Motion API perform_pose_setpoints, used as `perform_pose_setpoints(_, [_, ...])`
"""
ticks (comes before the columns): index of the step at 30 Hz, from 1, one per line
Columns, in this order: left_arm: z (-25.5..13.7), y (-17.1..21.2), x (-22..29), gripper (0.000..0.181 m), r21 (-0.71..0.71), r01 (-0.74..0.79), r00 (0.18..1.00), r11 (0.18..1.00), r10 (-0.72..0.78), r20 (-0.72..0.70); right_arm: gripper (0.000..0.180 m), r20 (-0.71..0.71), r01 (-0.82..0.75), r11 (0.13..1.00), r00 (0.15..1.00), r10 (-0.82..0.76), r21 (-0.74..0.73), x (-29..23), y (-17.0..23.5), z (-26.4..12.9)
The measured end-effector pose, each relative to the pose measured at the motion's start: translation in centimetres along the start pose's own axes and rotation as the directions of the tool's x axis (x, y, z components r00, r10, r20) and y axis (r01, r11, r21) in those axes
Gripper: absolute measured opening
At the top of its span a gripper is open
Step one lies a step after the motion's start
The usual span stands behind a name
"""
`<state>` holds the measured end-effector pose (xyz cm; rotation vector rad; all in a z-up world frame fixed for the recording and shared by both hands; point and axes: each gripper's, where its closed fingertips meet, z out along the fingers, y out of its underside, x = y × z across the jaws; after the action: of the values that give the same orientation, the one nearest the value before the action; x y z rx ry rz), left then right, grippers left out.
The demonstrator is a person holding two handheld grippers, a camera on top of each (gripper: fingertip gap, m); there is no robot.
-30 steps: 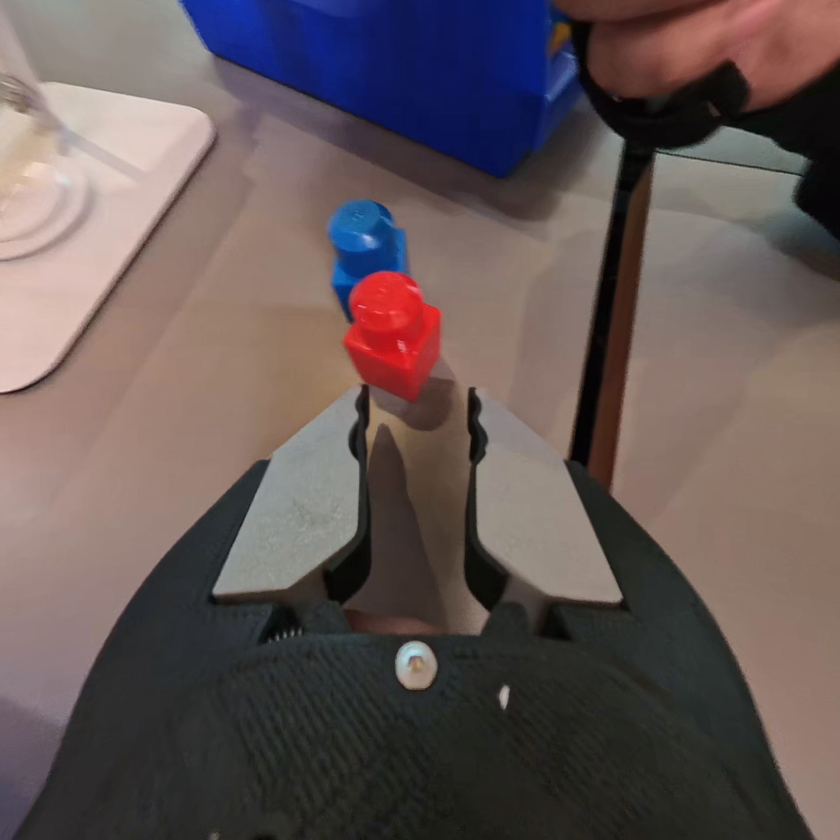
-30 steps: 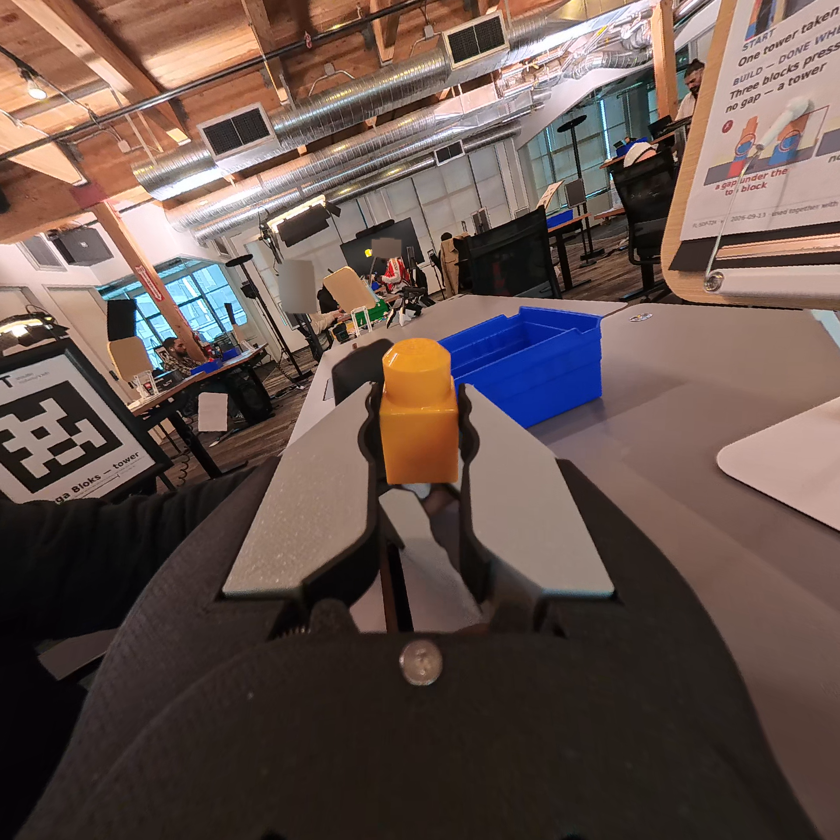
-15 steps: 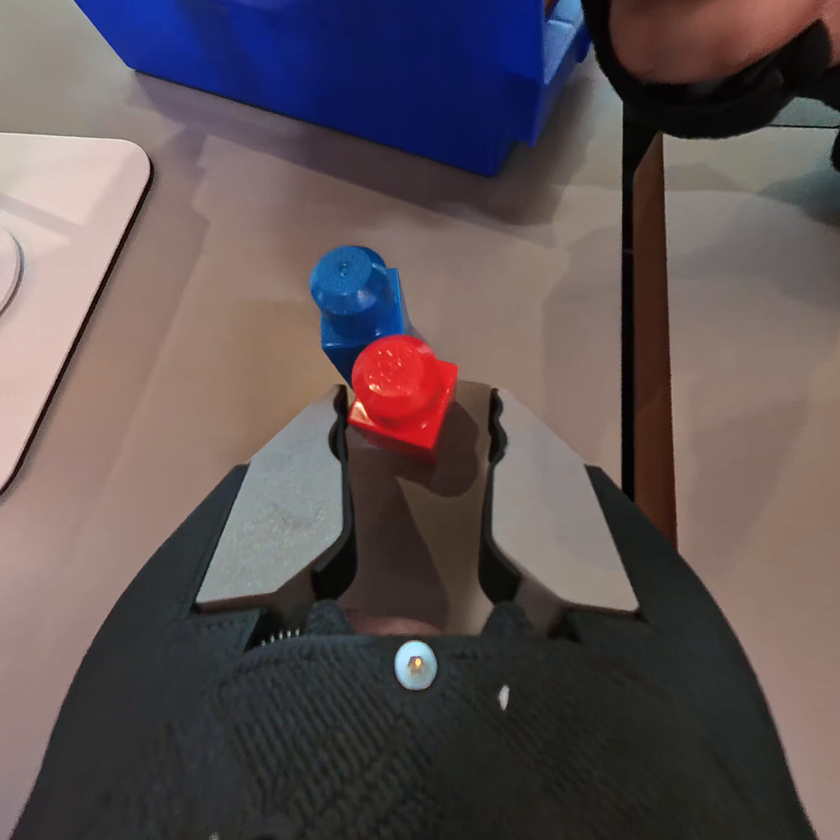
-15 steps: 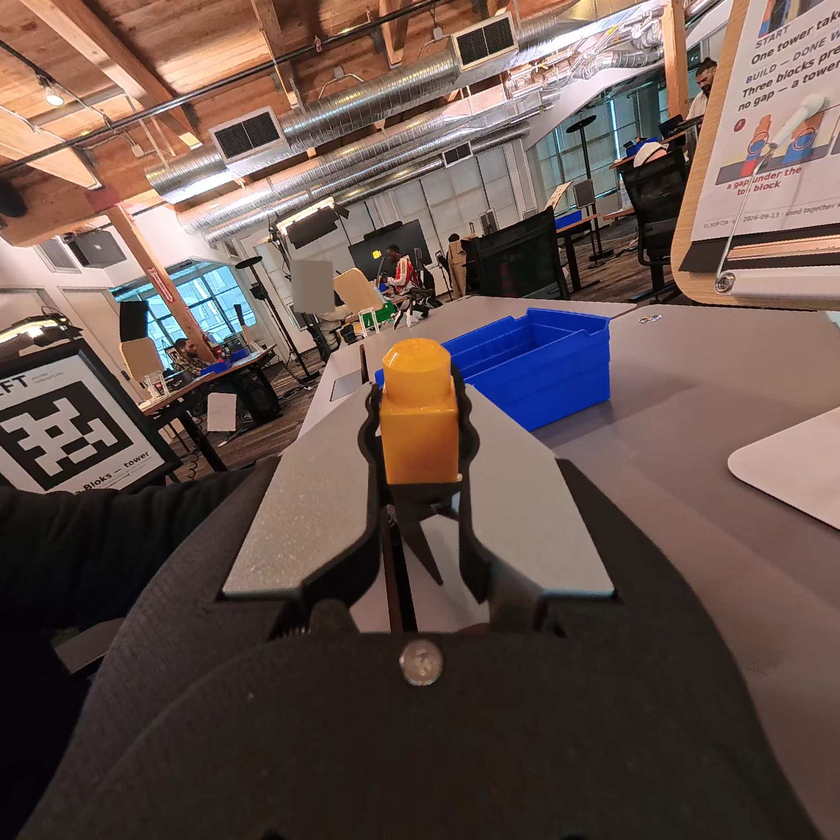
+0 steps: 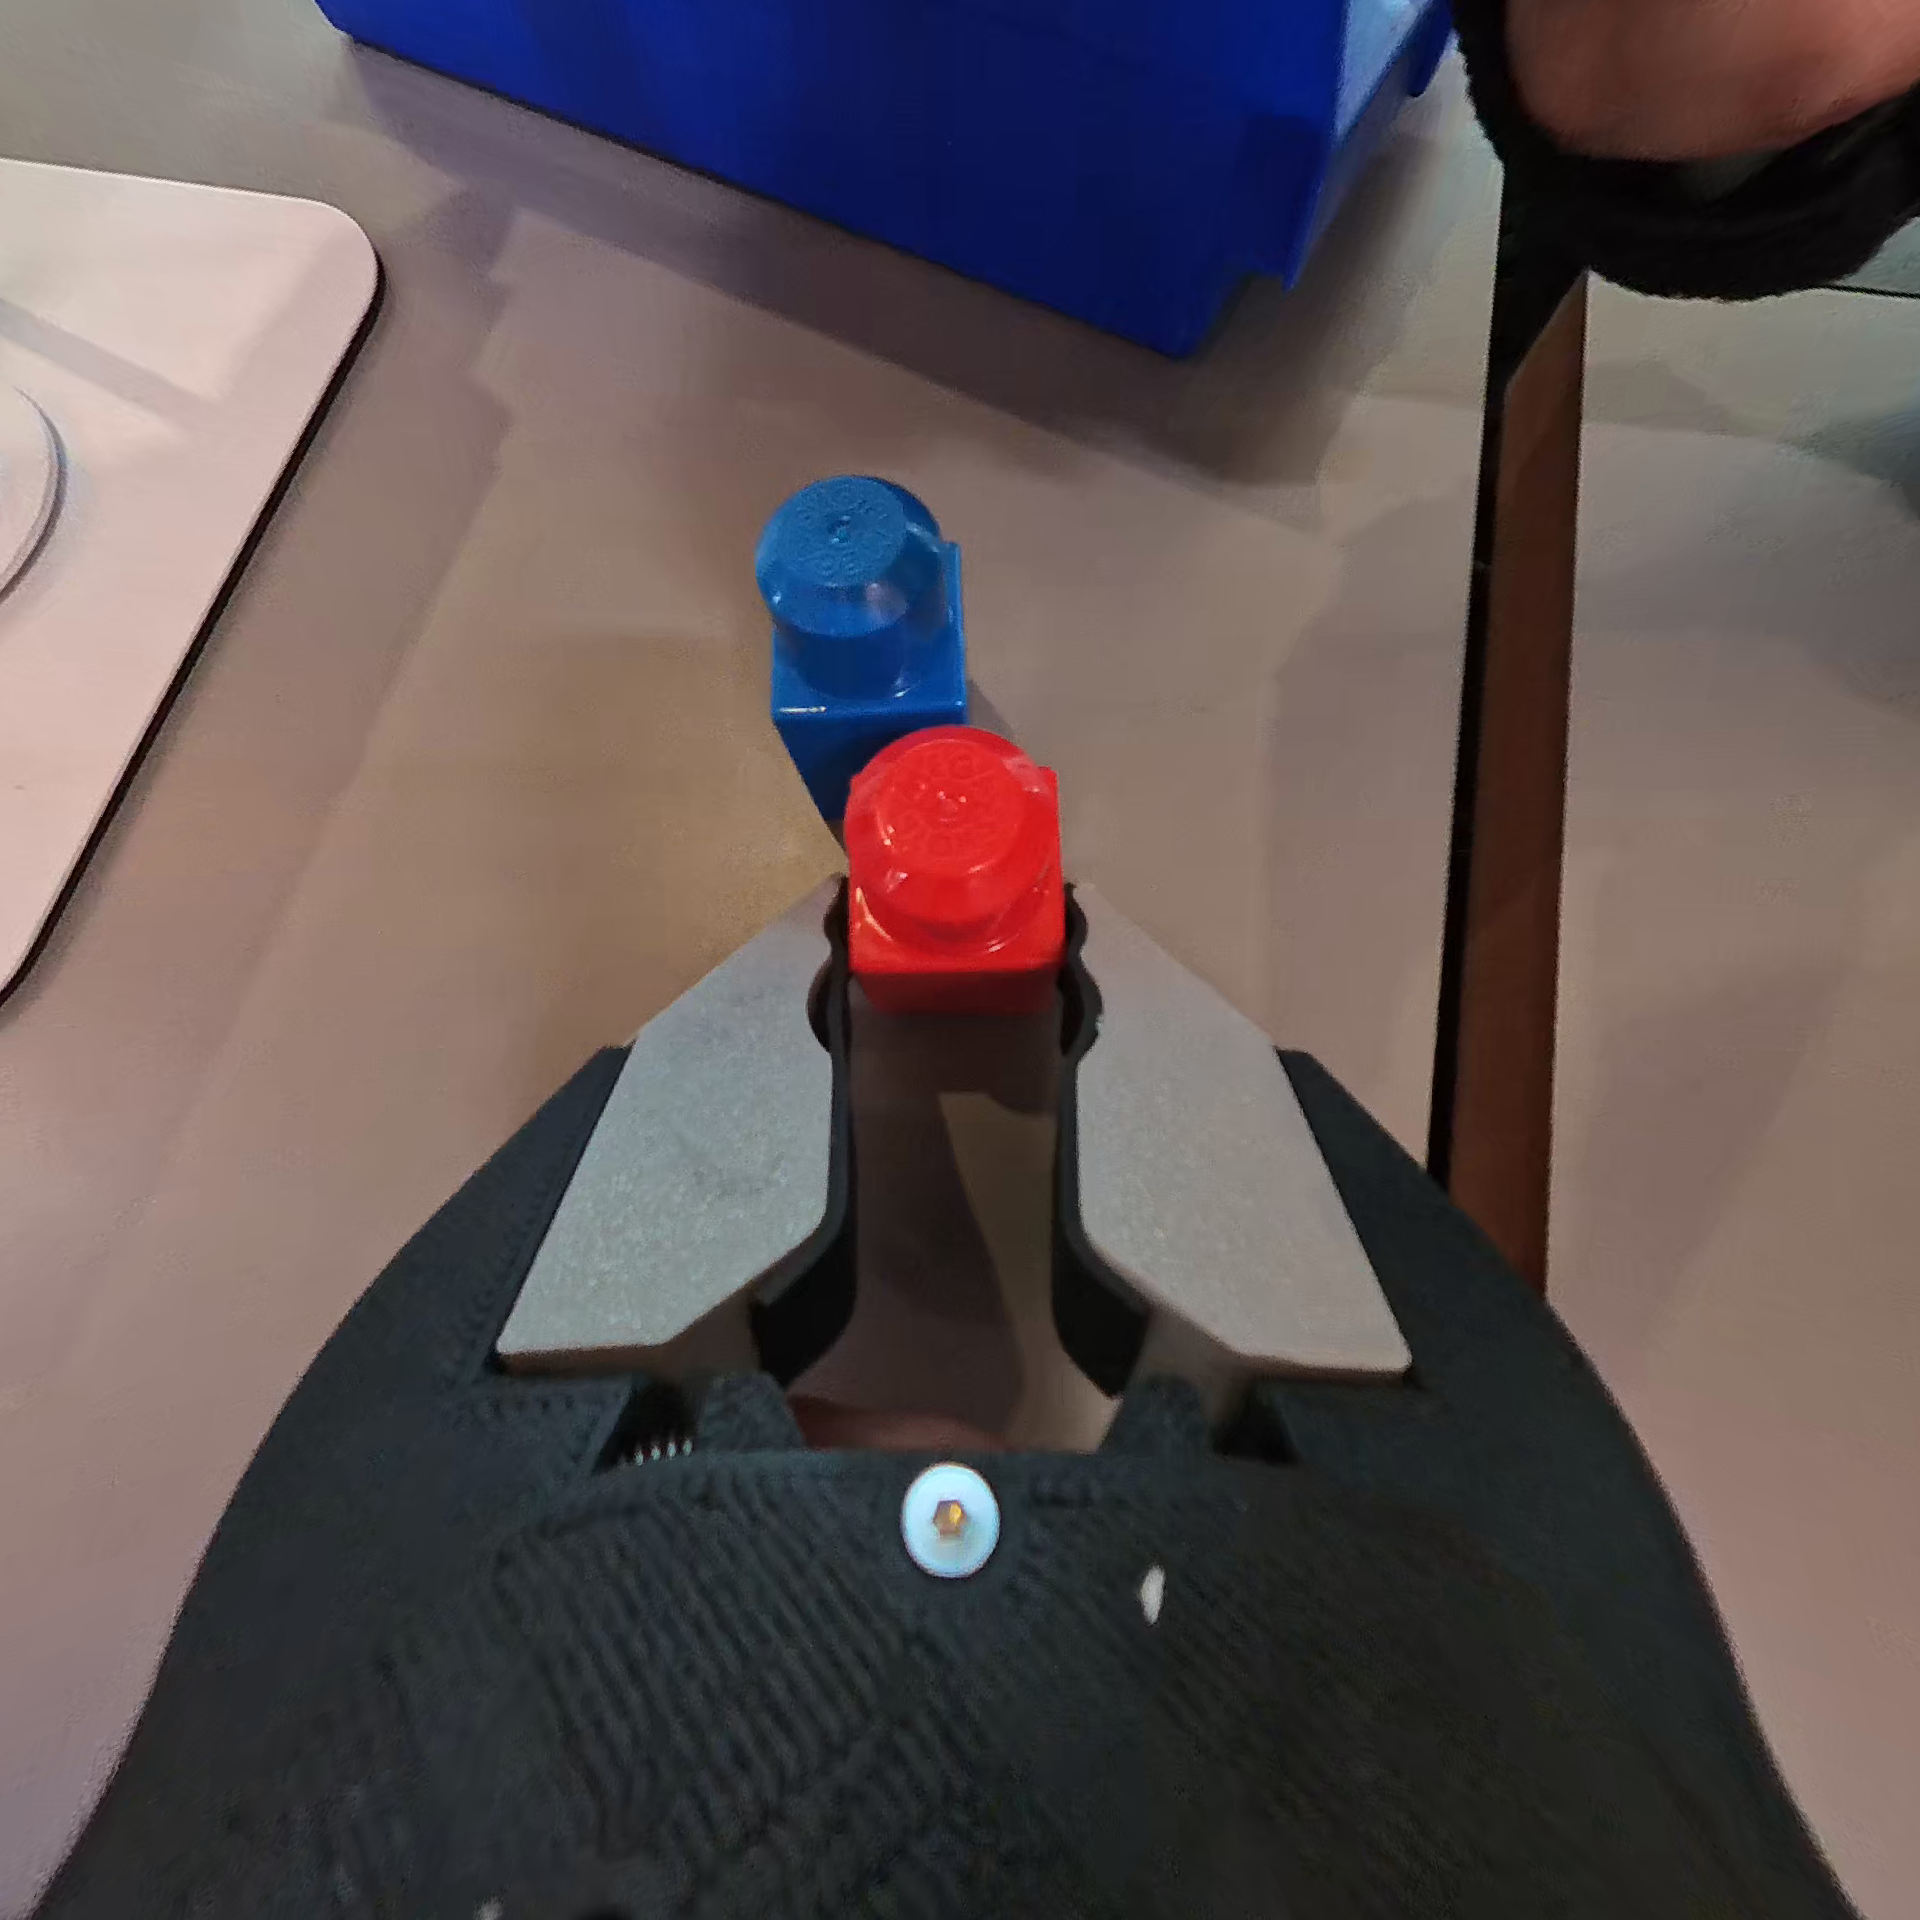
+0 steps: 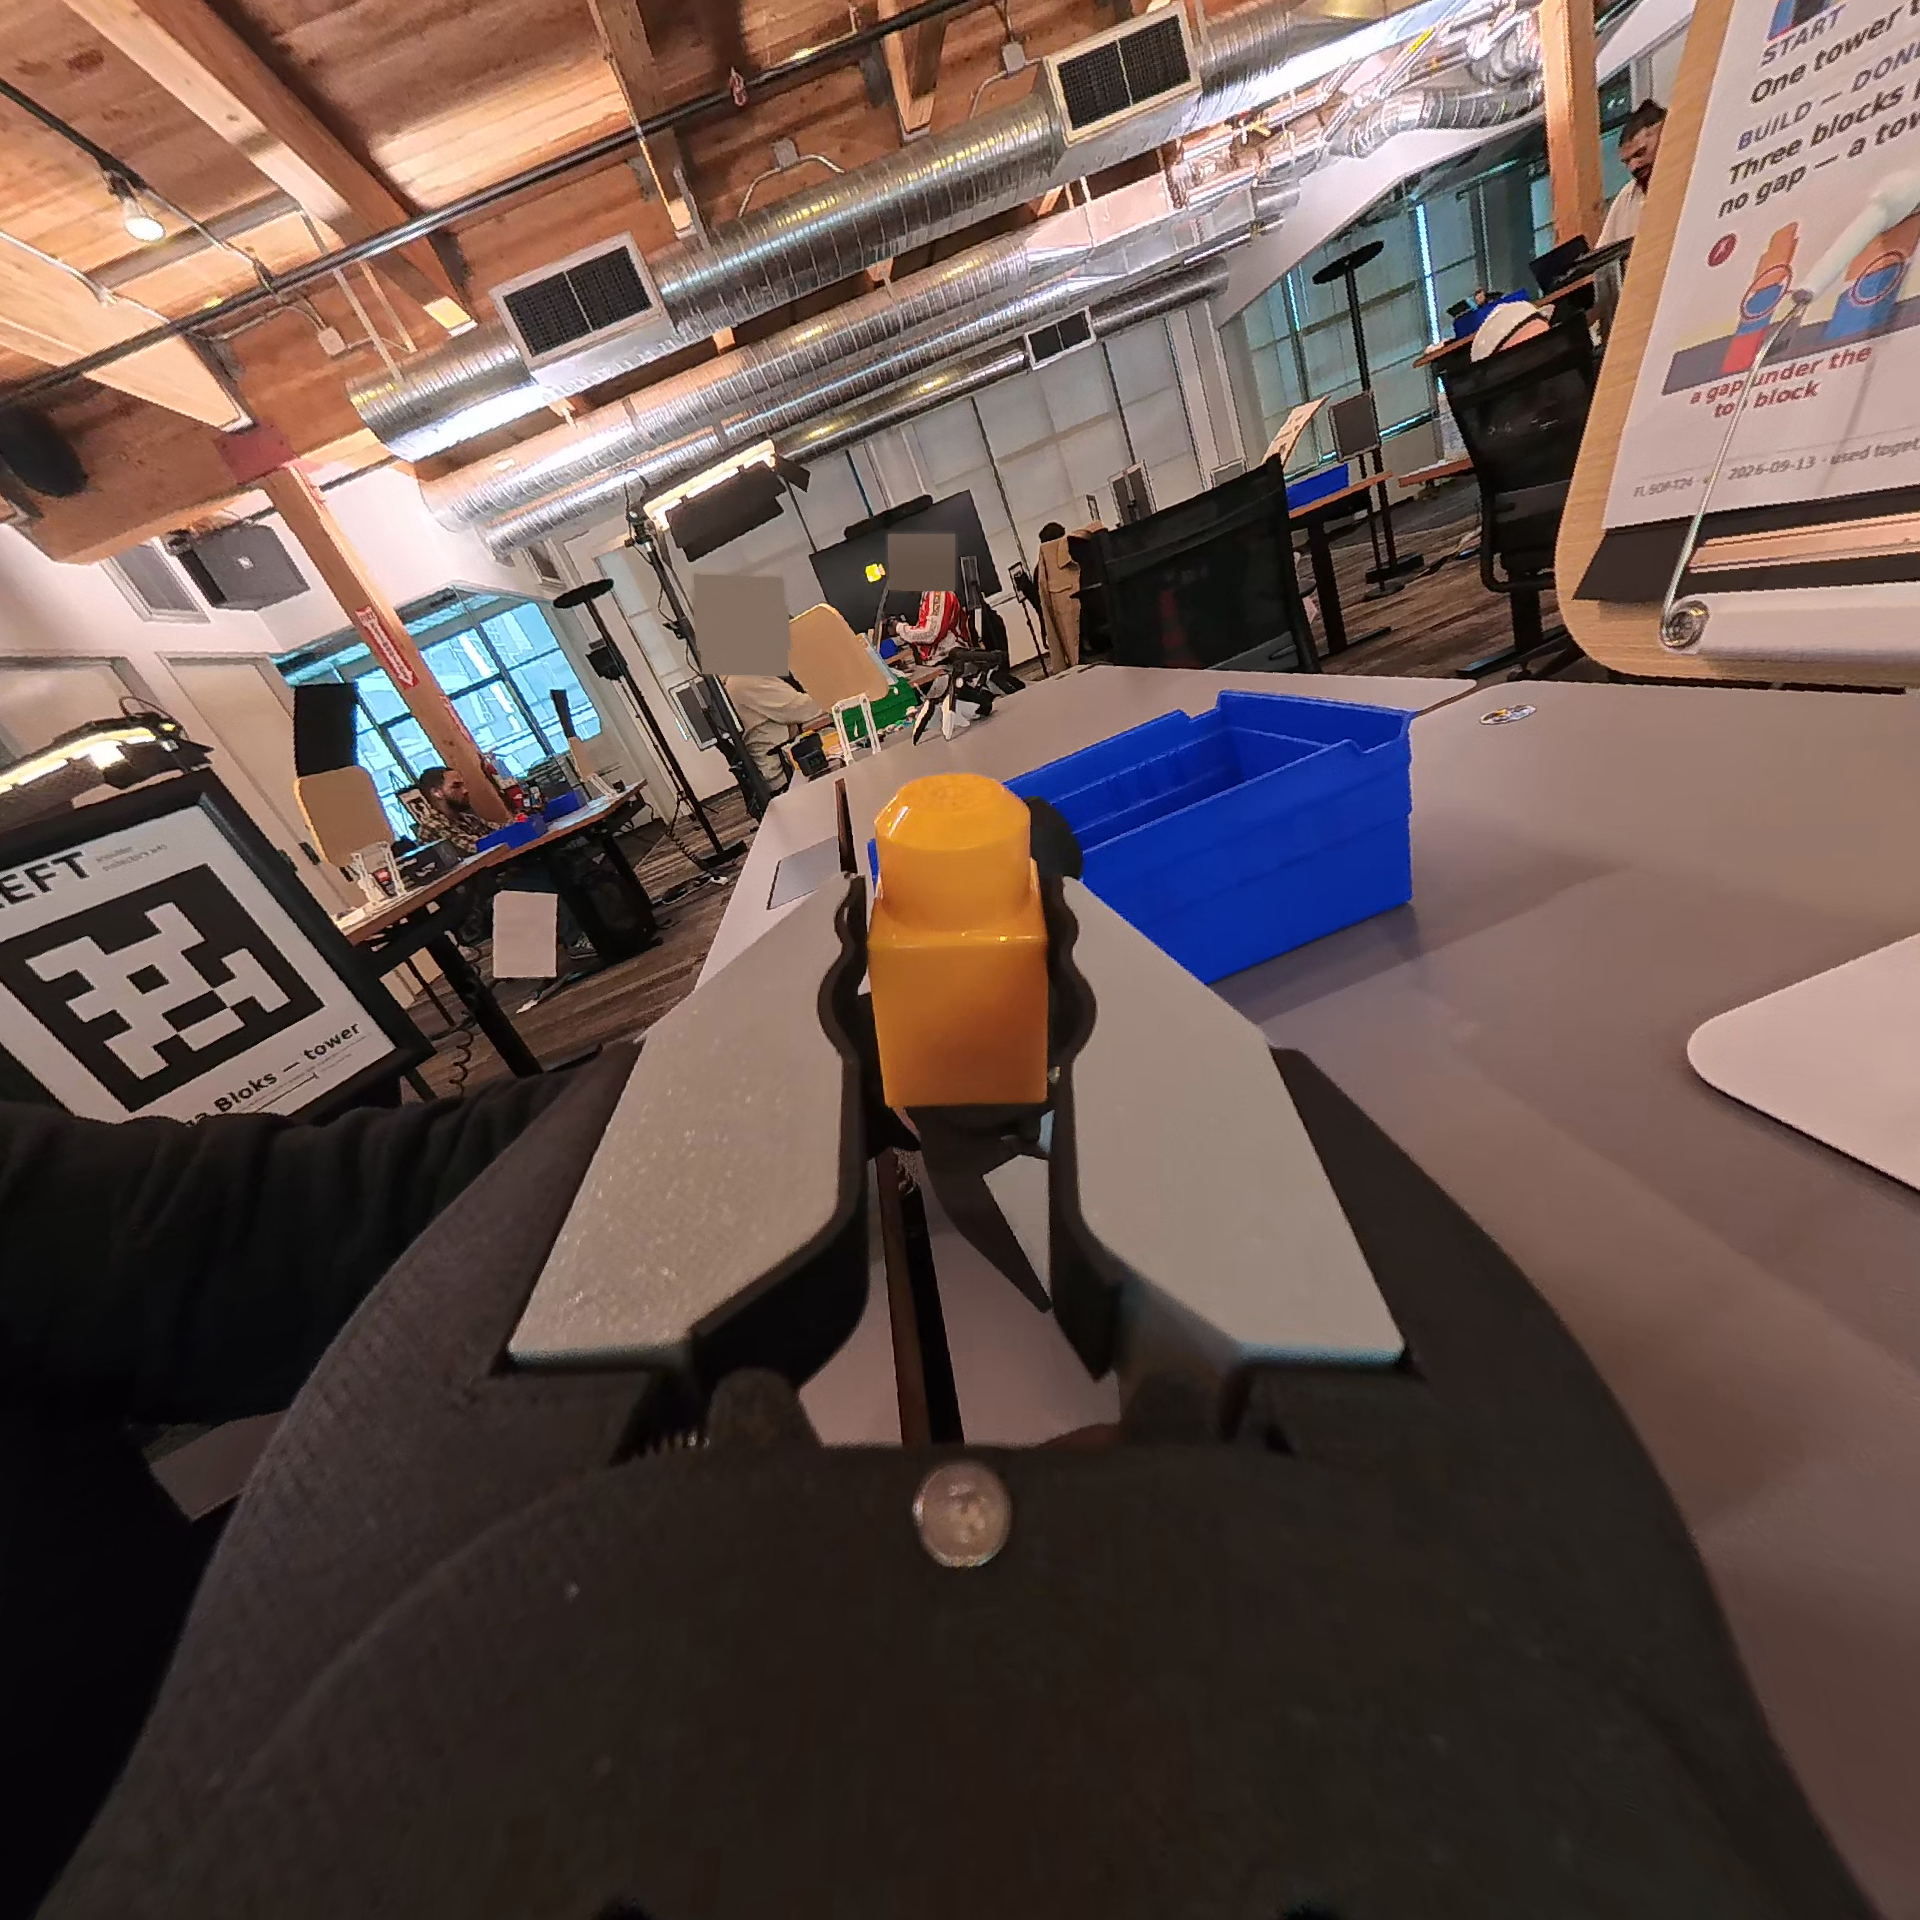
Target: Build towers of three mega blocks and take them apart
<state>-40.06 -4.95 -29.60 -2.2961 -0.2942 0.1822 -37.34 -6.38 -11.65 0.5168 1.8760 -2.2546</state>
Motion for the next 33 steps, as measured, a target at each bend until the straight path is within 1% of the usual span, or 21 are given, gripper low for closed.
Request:
perform_pose_setpoints(4, [0.0, 0.1, -0.3, 0.043, 0.000, 0.016, 1.000, 1.000, -0.016, 0.020, 0.031, 0.001, -0.002, 1.000, 1.000, 0.002, -0.003, 0.0, 0.1, 0.0])
perform_pose_setpoints(5, [0.0, 0.1, -0.3, 0.042, 0.000, 0.013, 1.000, 1.000, -0.013, 0.020, 0.031, 0.000, -0.002, 1.000, 1.000, 0.002, -0.005, 0.0, 0.1, 0.0])
perform_pose_setpoints(6, [-0.1, 0.1, 0.0, 0.035, 0.001, 0.002, 1.000, 1.000, -0.002, 0.006, 0.031, 0.000, -0.001, 1.000, 1.000, 0.001, -0.008, 0.1, 0.1, 0.1])
perform_pose_setpoints(7, [-0.1, 0.1, 0.0, 0.035, -0.001, -0.001, 1.000, 1.000, 0.001, 0.013, 0.031, 0.001, 0.000, 1.000, 1.000, 0.000, -0.012, 0.0, 0.2, 0.1])
perform_pose_setpoints(9, [-0.2, 0.2, 0.2, 0.035, -0.003, 0.037, 0.999, 0.999, -0.037, 0.006, 0.031, 0.005, 0.003, 1.000, 1.000, -0.003, -0.025, 0.0, 0.4, 0.1])
perform_pose_setpoints(11, [-0.7, 0.2, 1.0, 0.035, 0.014, 0.080, 0.996, 0.997, -0.080, -0.036, 0.031, 0.007, 0.010, 0.999, 1.000, -0.010, -0.045, 0.0, 0.7, 0.2])
perform_pose_setpoints(14, [-2.1, -0.3, 3.0, 0.035, 0.056, 0.147, 0.980, 0.988, -0.138, -0.143, 0.031, 0.025, 0.016, 0.995, 1.000, -0.013, -0.095, -0.2, 1.6, 0.5])
perform_pose_setpoints(17, [-4.0, -1.5, 5.1, 0.034, 0.120, 0.194, 0.951, 0.974, -0.156, -0.268, 0.032, 0.046, 0.019, 0.986, 0.999, -0.012, -0.165, -0.4, 3.0, 0.9])
perform_pose_setpoints(19, [-4.9, -1.9, 5.9, 0.034, 0.133, 0.208, 0.936, 0.969, -0.158, -0.314, 0.031, 0.059, 0.019, 0.980, 0.998, -0.008, -0.196, -0.6, 3.6, 1.2])
perform_pose_setpoints(25, [-4.7, -1.4, 6.3, 0.034, 0.096, 0.223, 0.928, 0.970, -0.182, -0.325, 0.032, 0.044, 0.031, 0.957, 0.999, -0.019, -0.289, -0.3, 5.5, 1.8])
perform_pose_setpoints(29, [-5.1, -1.8, 6.6, 0.034, 0.108, 0.199, 0.934, 0.974, -0.155, -0.323, 0.032, 0.043, 0.043, 0.935, 0.999, -0.030, -0.351, -0.1, 6.7, 1.7])
perform_pose_setpoints(33, [-5.3, -1.6, 6.6, 0.034, 0.099, 0.174, 0.940, 0.980, -0.135, -0.314, 0.031, 0.062, 0.036, 0.925, 0.998, -0.014, -0.379, -0.2, 7.2, 1.2])
